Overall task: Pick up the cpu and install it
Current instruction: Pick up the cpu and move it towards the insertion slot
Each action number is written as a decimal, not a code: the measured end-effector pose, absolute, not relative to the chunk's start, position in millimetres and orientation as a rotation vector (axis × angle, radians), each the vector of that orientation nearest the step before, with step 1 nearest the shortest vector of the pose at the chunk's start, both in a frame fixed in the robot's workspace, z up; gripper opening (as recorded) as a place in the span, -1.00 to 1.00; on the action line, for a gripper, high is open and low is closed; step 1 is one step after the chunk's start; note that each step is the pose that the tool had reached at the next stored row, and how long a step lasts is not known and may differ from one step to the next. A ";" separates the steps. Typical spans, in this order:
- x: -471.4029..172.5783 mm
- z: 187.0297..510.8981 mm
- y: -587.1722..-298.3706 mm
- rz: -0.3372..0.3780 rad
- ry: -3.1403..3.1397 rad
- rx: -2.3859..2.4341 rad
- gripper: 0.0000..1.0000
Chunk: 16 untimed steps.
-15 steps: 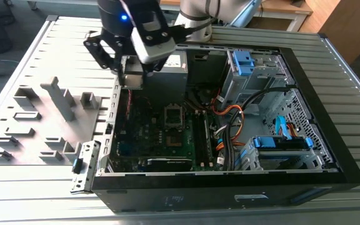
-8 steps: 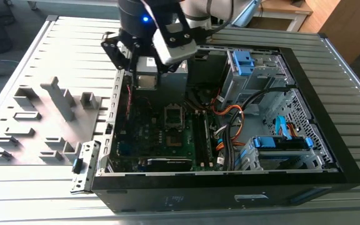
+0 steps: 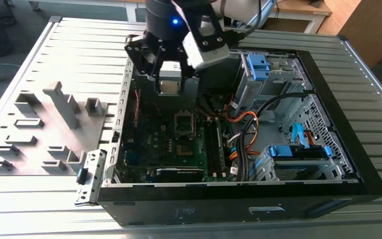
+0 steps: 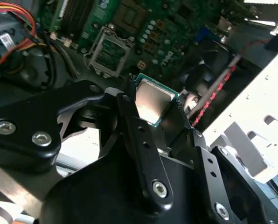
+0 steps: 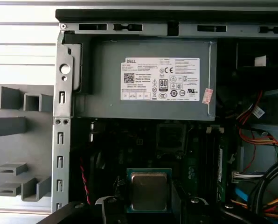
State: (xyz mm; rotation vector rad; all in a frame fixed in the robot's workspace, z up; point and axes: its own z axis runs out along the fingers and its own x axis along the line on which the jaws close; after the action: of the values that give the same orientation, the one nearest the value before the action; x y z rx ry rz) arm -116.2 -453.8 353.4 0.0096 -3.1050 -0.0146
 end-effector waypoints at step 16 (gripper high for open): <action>-104.0 351.3 -453.9 -0.015 -3.142 0.010 -0.06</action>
State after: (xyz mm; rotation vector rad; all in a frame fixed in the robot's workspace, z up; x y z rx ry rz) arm -104.0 -453.9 351.3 0.0101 -3.1420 -0.0148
